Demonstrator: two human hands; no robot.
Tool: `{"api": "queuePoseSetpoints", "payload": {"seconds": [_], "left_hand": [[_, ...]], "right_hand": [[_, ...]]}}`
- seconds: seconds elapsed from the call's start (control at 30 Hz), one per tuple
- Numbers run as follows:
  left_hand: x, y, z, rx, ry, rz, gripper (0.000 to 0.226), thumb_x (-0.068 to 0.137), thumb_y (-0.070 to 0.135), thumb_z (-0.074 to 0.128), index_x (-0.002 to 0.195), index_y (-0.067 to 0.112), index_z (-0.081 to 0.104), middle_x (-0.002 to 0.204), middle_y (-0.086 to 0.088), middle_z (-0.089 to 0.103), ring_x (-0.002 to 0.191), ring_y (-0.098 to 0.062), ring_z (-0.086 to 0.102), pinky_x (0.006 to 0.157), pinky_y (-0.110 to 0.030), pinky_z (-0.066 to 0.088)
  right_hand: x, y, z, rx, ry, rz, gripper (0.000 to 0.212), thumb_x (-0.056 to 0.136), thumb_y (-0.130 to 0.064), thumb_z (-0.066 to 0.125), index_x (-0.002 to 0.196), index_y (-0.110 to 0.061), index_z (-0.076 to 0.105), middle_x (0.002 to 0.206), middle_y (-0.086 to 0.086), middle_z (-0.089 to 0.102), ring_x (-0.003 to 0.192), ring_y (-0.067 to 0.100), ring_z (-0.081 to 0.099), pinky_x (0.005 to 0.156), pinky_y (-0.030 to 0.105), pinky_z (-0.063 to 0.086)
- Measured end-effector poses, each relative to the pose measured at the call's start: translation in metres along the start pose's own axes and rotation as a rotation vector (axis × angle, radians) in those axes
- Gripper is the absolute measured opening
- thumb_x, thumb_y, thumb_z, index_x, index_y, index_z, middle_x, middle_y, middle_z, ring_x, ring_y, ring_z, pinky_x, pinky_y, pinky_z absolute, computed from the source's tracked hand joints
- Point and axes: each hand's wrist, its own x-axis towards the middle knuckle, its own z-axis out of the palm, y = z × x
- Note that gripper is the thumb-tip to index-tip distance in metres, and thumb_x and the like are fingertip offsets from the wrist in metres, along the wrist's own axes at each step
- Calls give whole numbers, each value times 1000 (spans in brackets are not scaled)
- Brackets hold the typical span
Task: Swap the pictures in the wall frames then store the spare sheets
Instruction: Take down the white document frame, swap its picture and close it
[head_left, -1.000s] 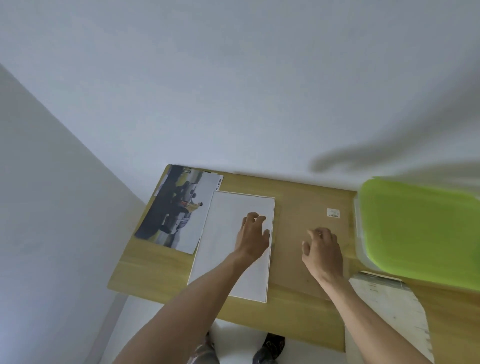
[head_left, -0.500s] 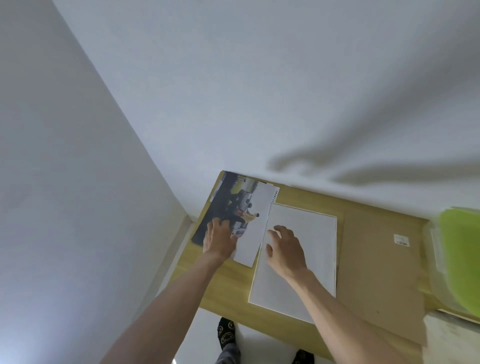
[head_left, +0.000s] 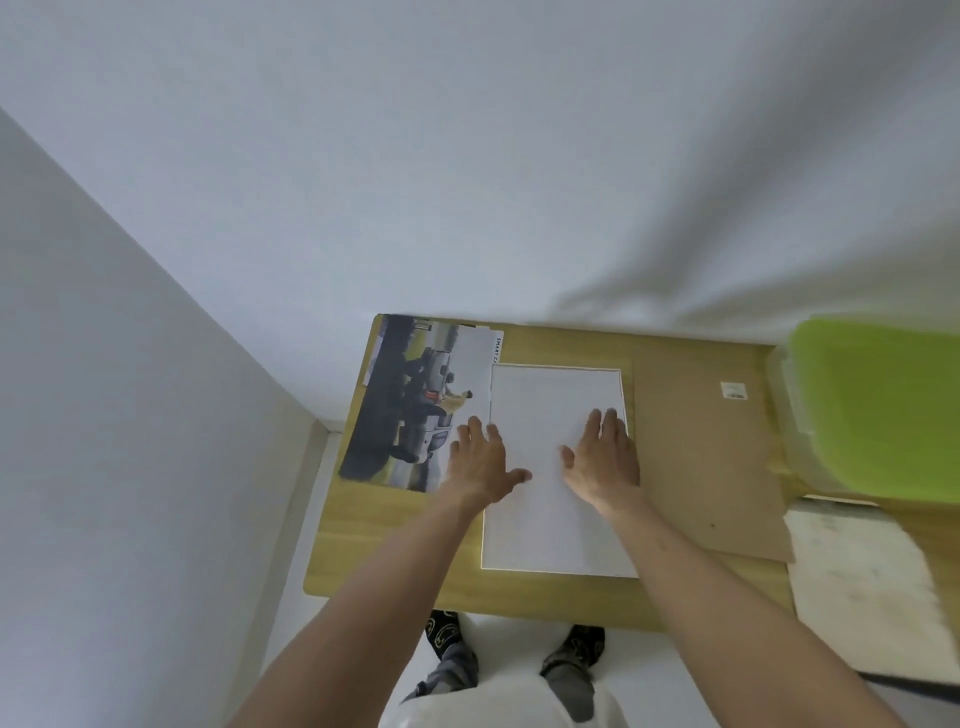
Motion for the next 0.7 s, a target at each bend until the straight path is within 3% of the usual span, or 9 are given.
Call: {"api": "queuePoseSetpoints", "payload": {"seconds": [0.13,0.27,0.5,0.6,0.7], "left_hand": [[-1,8,9,-8,-34,-43,95,92,48,59,154,2,4,160,-22,-5,147,-40,1,119,-48,13],[-3,13,12,-59,-10,-83,85,93,39,60,154,8,10,160,-20,-3,146,-39,2,119,-47,11],[-7,13,18,-239,136,-90,58,93,24,63,146,23,40,161,-14,6,147,-34,-1,121,-45,9],[-12,13,18,-337,233,-50,48,95,19,60,141,25,48,155,-10,29,143,-29,14,117,-41,19],[-16,15,14,-512,281,-9,47,95,15,60,141,23,51,128,-6,58,126,-25,41,104,-37,35]], "right_hand": [[-2,11,4,24,-76,20,80,101,-45,36,155,1,0,164,21,5,152,34,7,122,43,17],[-5,7,4,99,-106,3,78,102,-43,38,156,-2,0,164,21,5,152,35,8,122,43,15],[-7,11,-7,269,26,17,64,100,-30,47,154,-7,21,149,14,43,131,31,48,103,40,44],[-6,14,-9,394,54,81,61,99,-29,49,153,-12,27,149,9,46,131,30,49,101,39,45],[-6,15,-10,487,80,123,58,98,-27,49,152,-14,33,150,9,43,134,28,45,103,37,43]]}}
